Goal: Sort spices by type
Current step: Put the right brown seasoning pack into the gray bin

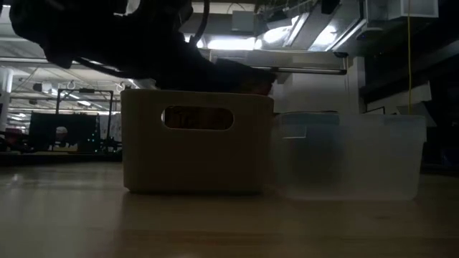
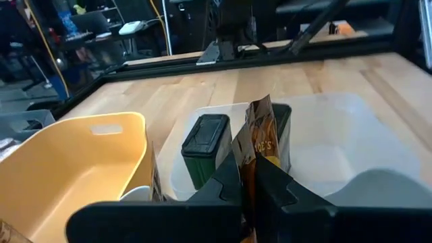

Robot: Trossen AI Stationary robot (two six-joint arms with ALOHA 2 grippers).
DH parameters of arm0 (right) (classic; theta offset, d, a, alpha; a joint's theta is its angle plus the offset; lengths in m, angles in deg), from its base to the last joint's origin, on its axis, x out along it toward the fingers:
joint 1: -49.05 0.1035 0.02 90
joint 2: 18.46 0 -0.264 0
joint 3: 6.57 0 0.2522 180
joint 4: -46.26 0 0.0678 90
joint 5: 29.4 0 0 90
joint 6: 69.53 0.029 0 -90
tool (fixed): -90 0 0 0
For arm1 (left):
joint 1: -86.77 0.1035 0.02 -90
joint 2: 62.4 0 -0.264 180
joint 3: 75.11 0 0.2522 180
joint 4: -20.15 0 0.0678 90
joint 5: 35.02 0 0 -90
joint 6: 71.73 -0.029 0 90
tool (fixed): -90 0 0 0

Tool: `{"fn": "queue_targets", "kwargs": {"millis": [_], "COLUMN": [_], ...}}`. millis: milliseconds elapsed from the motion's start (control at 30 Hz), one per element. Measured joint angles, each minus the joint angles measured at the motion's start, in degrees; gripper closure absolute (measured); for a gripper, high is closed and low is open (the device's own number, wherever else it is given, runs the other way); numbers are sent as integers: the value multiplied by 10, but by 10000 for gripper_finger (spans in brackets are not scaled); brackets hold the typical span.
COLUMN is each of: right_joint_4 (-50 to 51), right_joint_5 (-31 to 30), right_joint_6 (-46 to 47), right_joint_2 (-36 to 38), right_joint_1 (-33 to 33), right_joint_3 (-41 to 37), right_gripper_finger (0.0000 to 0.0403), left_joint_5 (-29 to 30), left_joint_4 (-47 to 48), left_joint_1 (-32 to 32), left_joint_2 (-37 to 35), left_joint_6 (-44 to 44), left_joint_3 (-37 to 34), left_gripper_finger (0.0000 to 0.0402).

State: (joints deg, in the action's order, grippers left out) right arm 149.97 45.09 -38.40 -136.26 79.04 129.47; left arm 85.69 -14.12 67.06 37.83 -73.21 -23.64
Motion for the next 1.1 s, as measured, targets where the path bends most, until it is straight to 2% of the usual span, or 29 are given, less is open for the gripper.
{"fn": "queue_targets", "kwargs": {"millis": [267,700,1100], "right_joint_4": [-1,-3,-3], "right_joint_5": [0,0,1], "right_joint_6": [0,0,0], "right_joint_2": [0,0,0], "right_joint_1": [0,0,0], "right_joint_3": [0,0,0], "right_gripper_finger": [198,198,198], "left_joint_5": [0,-7,-19], "left_joint_4": [-6,59,70], "left_joint_1": [0,12,14], "left_joint_2": [7,7,7], "left_joint_6": [-36,28,31], "left_joint_3": [0,0,0], "left_gripper_finger": [397,385,384]}}
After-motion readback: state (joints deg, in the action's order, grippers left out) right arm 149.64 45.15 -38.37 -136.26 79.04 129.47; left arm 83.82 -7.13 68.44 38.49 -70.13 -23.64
